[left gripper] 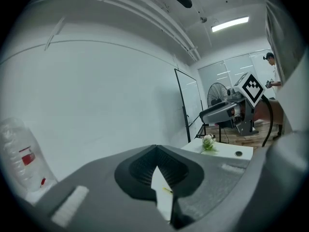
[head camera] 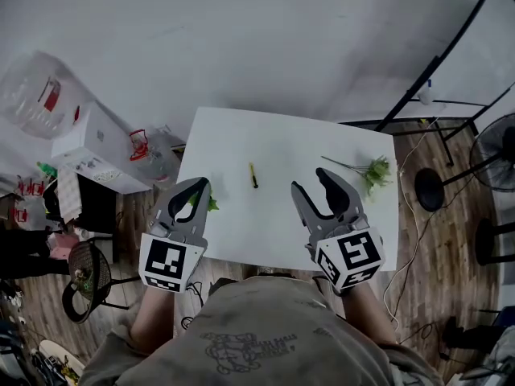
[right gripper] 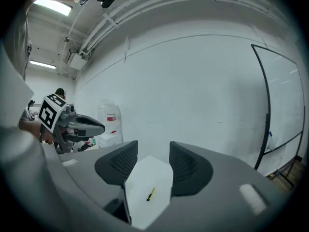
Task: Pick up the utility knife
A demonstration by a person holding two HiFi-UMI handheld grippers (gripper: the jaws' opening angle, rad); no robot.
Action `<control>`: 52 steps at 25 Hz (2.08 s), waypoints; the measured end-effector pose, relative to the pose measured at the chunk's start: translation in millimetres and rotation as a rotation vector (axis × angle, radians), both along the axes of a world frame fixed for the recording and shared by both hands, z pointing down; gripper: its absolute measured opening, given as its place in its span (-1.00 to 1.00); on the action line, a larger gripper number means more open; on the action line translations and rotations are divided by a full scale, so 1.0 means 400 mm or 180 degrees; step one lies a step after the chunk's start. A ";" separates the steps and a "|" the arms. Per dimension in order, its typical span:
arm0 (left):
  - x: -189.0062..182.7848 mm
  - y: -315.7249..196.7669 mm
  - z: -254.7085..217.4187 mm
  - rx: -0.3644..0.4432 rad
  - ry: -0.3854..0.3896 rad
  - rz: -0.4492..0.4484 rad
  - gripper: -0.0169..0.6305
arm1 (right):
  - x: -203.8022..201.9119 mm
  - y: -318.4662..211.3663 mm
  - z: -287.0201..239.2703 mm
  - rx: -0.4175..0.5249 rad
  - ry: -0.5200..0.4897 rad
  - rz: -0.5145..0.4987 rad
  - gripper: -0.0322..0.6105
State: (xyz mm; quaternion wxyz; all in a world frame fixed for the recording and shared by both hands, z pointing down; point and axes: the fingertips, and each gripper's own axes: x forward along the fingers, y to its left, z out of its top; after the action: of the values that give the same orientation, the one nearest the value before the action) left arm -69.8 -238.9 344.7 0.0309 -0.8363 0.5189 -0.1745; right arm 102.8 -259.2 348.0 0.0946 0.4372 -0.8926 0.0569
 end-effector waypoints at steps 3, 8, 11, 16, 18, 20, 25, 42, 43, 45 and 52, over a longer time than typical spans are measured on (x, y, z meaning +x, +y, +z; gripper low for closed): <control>0.010 -0.042 0.000 -0.0009 -0.0024 -0.0005 -0.95 | 0.002 -0.044 0.019 -0.0069 -0.0006 -0.0037 -0.23; 0.020 -0.088 0.007 -0.0058 -0.0056 -0.0014 -0.95 | 0.004 -0.088 0.034 -0.0125 0.0015 -0.0094 -0.23; 0.026 -0.097 0.005 -0.0060 -0.0084 0.0037 -0.95 | 0.002 -0.098 0.033 -0.0122 0.0004 -0.0086 -0.23; 0.032 -0.100 -0.007 -0.0076 -0.0147 0.0169 -0.95 | -0.007 -0.092 0.033 -0.0156 -0.0025 -0.0028 -0.23; 0.036 -0.096 -0.020 -0.0033 -0.0169 0.0253 -0.95 | -0.012 -0.082 0.036 -0.0168 0.0003 0.0005 -0.23; 0.028 -0.086 -0.021 -0.0029 -0.0163 0.0300 -0.95 | -0.018 -0.068 0.037 -0.0178 0.0021 0.0059 -0.23; 0.002 -0.072 -0.025 -0.0052 -0.0172 0.0416 -0.95 | -0.040 -0.048 0.025 -0.0182 0.0016 0.0173 -0.24; -0.079 -0.064 -0.006 -0.0139 0.0037 0.0455 -0.95 | -0.097 -0.050 0.078 -0.0336 0.0174 0.0265 -0.24; -0.081 -0.070 -0.002 -0.0173 0.0124 0.0442 -0.95 | -0.101 -0.057 0.094 -0.0385 0.0195 0.0255 -0.24; -0.087 -0.088 0.005 -0.0219 0.0264 0.0413 -0.95 | -0.112 -0.077 0.130 -0.0487 0.0213 0.0235 -0.24; -0.113 -0.153 0.088 -0.0453 0.0226 0.0280 -0.95 | -0.179 -0.162 0.219 -0.0737 0.0210 0.0074 -0.24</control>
State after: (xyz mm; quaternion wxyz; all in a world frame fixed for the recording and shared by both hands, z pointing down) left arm -115.0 -300.3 379.9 -0.0394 -0.8640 0.4687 -0.1796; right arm 31.4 -324.1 435.5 0.1732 0.4353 -0.8712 0.1463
